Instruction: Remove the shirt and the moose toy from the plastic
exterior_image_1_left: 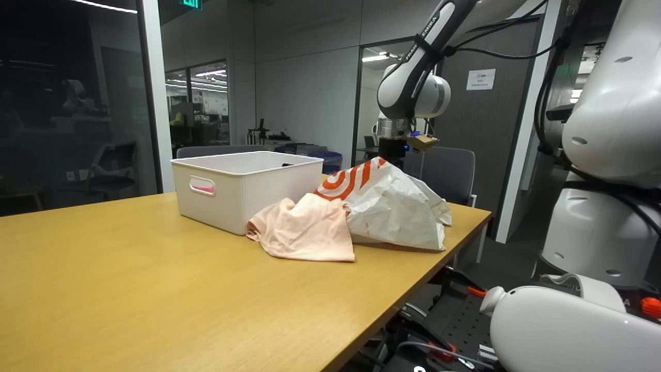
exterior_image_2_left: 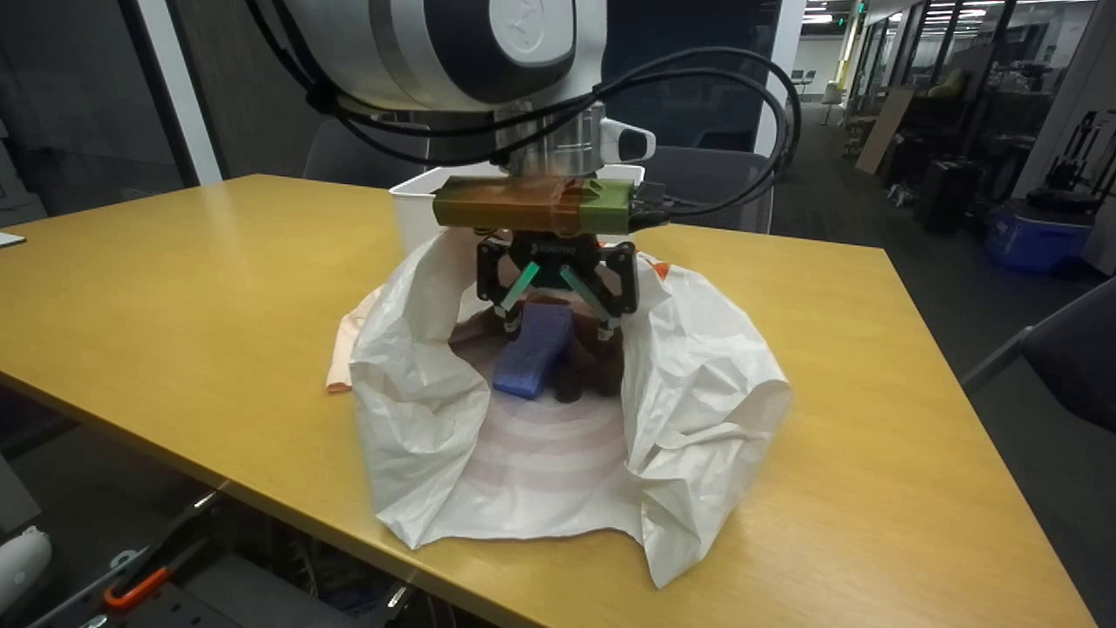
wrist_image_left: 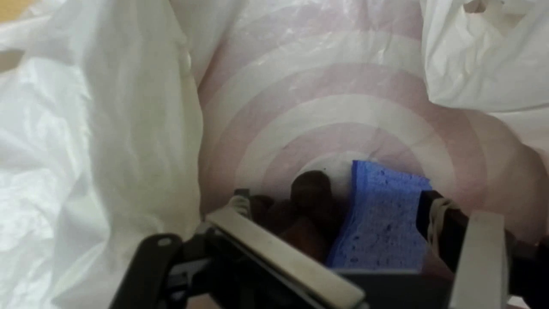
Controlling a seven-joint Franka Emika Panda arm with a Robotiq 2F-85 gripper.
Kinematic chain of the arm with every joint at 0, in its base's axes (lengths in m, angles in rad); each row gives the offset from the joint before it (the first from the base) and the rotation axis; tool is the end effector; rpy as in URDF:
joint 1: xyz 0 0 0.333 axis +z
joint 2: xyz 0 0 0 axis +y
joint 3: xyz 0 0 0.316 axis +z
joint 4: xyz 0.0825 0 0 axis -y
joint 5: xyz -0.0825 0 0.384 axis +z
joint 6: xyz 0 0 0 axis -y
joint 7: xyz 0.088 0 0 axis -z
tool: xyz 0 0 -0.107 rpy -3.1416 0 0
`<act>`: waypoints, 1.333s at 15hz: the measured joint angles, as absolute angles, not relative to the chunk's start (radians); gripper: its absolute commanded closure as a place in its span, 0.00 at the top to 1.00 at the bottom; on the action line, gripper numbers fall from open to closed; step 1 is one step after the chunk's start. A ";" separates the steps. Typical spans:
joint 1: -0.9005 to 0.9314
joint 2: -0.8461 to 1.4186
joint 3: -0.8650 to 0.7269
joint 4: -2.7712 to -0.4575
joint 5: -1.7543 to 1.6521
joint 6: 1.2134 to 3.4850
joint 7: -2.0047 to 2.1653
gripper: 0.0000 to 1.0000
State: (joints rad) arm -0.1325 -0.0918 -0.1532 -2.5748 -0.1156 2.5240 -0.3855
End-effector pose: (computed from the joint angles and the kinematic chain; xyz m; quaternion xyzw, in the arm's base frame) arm 0.4281 -0.1238 0.2982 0.9948 0.0963 0.0101 0.0325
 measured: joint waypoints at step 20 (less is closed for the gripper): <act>-0.134 0.144 -0.148 -2.447 -0.215 2.701 -0.257 1.00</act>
State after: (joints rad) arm -0.1337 0.1444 -0.1476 -2.4469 -0.2147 2.7009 -0.2567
